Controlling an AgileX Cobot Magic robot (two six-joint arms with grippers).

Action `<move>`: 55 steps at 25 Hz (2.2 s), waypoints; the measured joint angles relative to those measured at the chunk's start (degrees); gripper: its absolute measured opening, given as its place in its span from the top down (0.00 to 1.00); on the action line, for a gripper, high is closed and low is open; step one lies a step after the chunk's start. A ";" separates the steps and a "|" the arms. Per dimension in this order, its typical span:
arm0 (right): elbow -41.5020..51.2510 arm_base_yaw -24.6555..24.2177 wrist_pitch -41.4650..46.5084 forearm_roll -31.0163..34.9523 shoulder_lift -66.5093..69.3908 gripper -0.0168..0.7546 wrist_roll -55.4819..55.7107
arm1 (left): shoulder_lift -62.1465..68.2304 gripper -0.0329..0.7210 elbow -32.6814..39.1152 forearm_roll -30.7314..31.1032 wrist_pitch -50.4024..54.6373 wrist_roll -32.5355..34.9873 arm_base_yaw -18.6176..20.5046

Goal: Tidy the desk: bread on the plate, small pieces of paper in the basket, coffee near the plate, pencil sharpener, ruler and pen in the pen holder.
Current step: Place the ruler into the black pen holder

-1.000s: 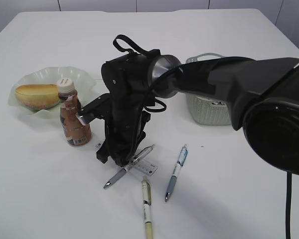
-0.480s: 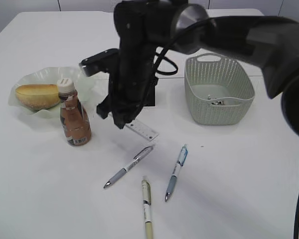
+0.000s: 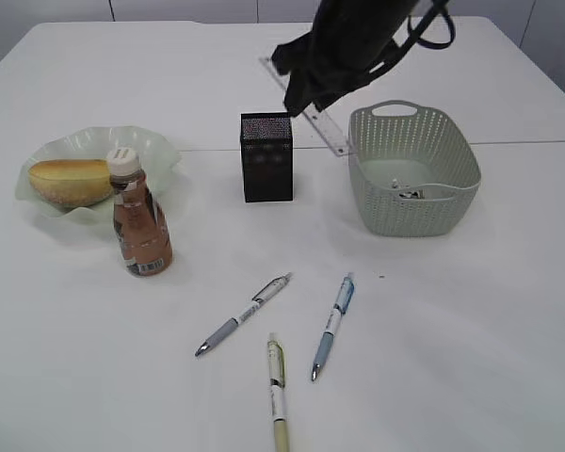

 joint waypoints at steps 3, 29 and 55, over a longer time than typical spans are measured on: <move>0.00 -4.21 -3.16 6.59 -0.37 0.62 -1.69 | 0.00 0.28 0.00 0.00 0.50 0.00 0.00; -1.61 -10.84 -23.83 78.55 17.02 0.62 -80.70 | 0.00 0.28 0.00 -0.18 1.42 0.00 0.00; -2.51 -4.94 -28.20 85.23 22.88 0.62 -93.60 | 0.00 0.28 0.00 0.03 1.32 0.00 0.00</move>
